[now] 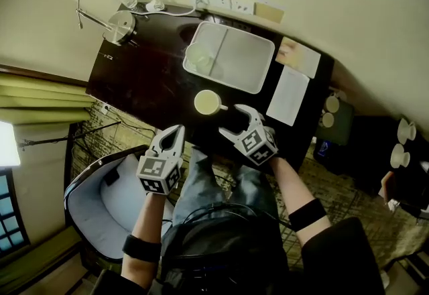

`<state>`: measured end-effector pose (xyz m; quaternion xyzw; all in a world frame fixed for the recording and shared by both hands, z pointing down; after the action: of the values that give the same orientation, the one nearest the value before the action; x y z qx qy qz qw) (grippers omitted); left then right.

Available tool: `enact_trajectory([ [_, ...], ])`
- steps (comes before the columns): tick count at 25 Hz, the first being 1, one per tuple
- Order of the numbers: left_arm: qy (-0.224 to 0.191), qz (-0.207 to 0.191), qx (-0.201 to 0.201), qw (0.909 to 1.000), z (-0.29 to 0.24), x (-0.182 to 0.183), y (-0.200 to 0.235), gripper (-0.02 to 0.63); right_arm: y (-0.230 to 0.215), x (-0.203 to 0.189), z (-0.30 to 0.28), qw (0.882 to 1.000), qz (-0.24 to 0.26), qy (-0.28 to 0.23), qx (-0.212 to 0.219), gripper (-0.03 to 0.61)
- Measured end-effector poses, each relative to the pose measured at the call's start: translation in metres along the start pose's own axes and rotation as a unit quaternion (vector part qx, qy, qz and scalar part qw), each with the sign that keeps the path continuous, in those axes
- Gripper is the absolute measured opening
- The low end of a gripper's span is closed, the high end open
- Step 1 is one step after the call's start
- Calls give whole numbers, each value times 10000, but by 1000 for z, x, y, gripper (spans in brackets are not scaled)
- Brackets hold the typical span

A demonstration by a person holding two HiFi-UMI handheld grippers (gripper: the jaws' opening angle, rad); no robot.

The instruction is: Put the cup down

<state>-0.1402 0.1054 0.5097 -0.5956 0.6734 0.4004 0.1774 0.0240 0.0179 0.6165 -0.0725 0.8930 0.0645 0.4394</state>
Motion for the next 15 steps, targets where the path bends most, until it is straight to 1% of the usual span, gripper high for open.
enact_trajectory([
  [2,4,79,68,9999,-5,-6,3,0,-7,-3,-12,9999,66,-59,51,393],
  [5,-6,150,153,9998,-14,-15,9,0,-15,-3,-31,9994,173,-217,183,428],
  [7,-14,172,186,9997,-21,-20,13,0,-18,-3,-45,9985,296,-351,281,430],
  [8,-19,182,199,9996,-25,-22,14,0,-20,-3,-51,9979,363,-425,329,445],
  [10,-38,202,230,9995,-31,-26,19,0,-21,-3,-62,9965,485,-531,423,446],
  [11,-48,212,248,9995,-33,-29,21,0,-21,-1,-66,9960,538,-543,466,461],
  [15,-23,246,335,9991,-48,-34,32,0,-23,1,-82,9943,674,-574,600,462],
])
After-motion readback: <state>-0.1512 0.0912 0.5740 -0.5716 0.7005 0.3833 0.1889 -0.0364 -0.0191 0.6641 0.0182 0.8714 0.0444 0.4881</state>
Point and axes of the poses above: the fingertips, and each gripper's own axes: z backward along the fingers, y to its left, x out of its top, the point moved 6 cm from there along z, backward along the fingers, and after that the axes turned 12 degrees about z, right-handed, at the moved point
